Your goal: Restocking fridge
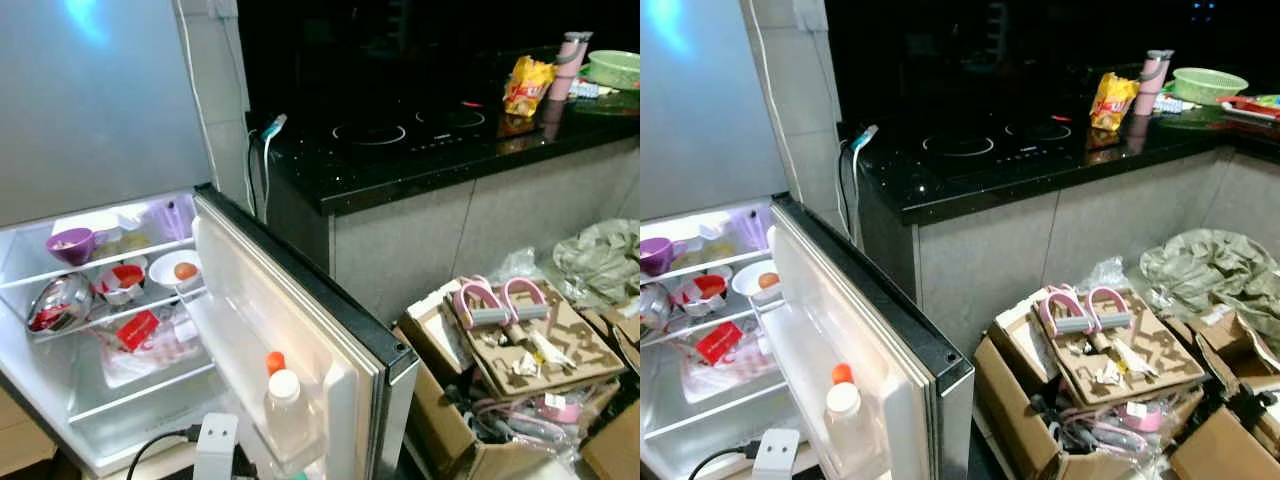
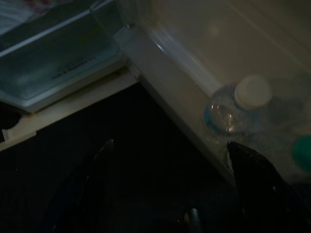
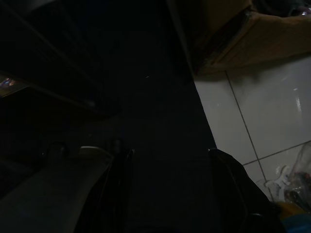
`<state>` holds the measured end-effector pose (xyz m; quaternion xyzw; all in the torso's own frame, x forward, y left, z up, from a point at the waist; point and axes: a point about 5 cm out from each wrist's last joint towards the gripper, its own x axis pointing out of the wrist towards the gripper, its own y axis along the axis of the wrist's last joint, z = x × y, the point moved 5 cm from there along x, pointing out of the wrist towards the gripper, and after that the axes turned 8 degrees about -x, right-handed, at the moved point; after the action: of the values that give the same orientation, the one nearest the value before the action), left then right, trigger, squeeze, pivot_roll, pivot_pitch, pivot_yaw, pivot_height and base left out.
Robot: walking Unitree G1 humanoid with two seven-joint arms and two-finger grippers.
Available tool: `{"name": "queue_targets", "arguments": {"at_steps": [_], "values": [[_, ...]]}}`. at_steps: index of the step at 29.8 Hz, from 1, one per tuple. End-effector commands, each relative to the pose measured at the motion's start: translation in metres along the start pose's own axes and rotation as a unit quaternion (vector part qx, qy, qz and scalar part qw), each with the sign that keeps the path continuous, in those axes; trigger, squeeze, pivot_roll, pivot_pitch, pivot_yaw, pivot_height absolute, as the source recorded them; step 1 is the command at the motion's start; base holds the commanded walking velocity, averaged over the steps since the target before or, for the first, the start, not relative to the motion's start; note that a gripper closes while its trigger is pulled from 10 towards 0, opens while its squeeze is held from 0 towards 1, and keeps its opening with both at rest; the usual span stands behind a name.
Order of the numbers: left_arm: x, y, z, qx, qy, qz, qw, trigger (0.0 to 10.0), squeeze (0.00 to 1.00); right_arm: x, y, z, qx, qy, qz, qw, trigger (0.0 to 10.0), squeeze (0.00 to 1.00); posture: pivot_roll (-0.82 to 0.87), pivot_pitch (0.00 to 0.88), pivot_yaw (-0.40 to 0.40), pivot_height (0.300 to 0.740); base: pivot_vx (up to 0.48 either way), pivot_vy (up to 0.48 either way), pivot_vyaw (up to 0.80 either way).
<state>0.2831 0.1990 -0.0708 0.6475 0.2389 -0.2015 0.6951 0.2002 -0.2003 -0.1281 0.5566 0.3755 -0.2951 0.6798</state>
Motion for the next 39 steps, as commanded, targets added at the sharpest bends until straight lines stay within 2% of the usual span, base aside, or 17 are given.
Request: {"name": "queue_targets", "arguments": {"at_steps": [1,11,15,16,17,22,27,28,31,34,39], "values": [[-0.003,-0.006,-0.010,0.003,0.008,-0.011,1.000,10.0,0.00,0.000,-0.001,-0.003,0.003,0.003,0.000,1.000,10.0,0.00,-0.13,0.080,0.023,0.740,0.000,0.000,0.00],[-0.002,-0.003,-0.009,0.014,-0.001,-0.006,1.000,10.0,0.00,0.001,0.004,-0.005,0.000,0.003,0.008,1.000,10.0,0.00,-0.14,0.095,0.026,0.740,0.000,0.000,0.00],[-0.002,-0.001,-0.008,0.021,-0.003,-0.005,1.000,10.0,0.00,0.001,0.004,-0.006,-0.007,0.004,0.008,1.000,10.0,0.00,-0.14,0.100,0.028,0.740,0.000,-0.465,0.00],[-0.001,-0.003,-0.011,-0.003,0.013,-0.010,1.000,10.0,0.00,0.001,0.005,-0.005,-0.007,0.003,0.008,1.000,10.0,0.00,-0.14,0.101,0.027,0.740,0.000,0.000,0.00],[-0.001,-0.003,-0.011,-0.003,0.013,-0.010,1.000,10.0,0.00,0.001,0.005,-0.005,-0.007,0.003,0.008,1.000,10.0,0.00,-0.14,0.101,0.027,0.740,0.000,0.000,0.00],[-0.002,0.000,-0.013,0.031,0.021,0.000,0.999,10.0,0.00,0.000,-0.002,-0.002,-0.033,0.005,-0.006,0.999,10.0,0.00,-0.13,0.075,-0.024,0.740,0.000,0.000,0.00],[-0.002,0.008,-0.018,0.027,0.018,0.017,0.999,10.0,0.00,0.000,-0.001,0.002,-0.029,-0.001,-0.001,1.000,10.0,0.00,-0.12,0.045,-0.022,0.740,0.000,0.000,0.00],[-0.002,0.011,-0.025,0.025,0.034,0.021,0.999,10.0,0.00,0.000,0.003,0.001,-0.021,-0.003,0.005,1.000,10.0,0.00,-0.12,0.029,-0.014,0.740,0.000,0.000,0.00],[-0.002,0.011,-0.027,0.023,0.042,0.020,0.999,10.0,0.00,0.001,0.008,0.000,-0.017,0.000,0.009,1.000,10.0,0.00,-0.11,0.044,-0.009,0.740,0.000,0.000,0.00],[-0.004,0.002,-0.029,0.015,0.047,0.006,0.999,10.0,0.00,0.003,0.018,-0.003,-0.011,0.009,0.021,1.000,10.0,0.00,-0.10,0.019,0.002,0.740,0.000,0.000,0.00],[-0.008,-0.015,-0.021,0.033,0.017,-0.019,0.999,10.0,0.00,0.003,0.027,-0.002,-0.008,-0.008,0.040,0.999,10.0,0.00,-0.10,0.053,0.019,0.740,0.000,0.000,0.00]]}}
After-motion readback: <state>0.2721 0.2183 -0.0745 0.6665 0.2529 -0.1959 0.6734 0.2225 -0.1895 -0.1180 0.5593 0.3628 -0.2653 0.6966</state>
